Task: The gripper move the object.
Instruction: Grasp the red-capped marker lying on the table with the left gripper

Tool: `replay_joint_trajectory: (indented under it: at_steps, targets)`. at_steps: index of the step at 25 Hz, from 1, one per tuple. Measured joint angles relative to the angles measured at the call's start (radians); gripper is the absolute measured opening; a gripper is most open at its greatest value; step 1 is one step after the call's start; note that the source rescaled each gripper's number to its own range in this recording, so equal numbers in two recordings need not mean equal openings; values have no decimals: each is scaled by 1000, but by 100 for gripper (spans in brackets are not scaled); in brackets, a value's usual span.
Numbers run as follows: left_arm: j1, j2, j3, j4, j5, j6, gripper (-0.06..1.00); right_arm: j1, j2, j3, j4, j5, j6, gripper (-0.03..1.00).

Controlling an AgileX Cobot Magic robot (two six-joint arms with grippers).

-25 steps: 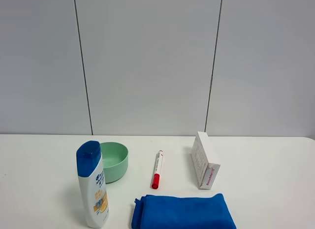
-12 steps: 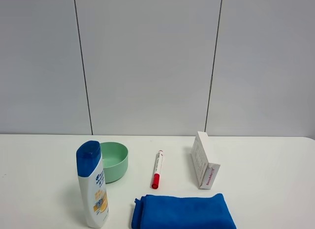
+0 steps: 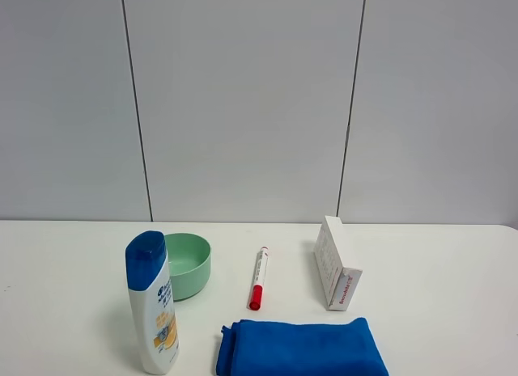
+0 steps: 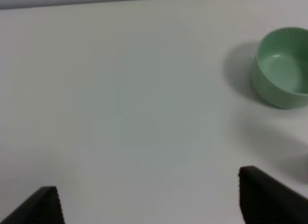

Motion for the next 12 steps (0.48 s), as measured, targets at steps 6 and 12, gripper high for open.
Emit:
replay_joint_trajectory:
  at_steps: [6,12]
  targets:
    - [-71,156,-110,15,5,29,69,0,0,0,0,0,0,100]
    - [-368,337,-207,108,-22,-25,70,0,0,0,0,0,0,100]
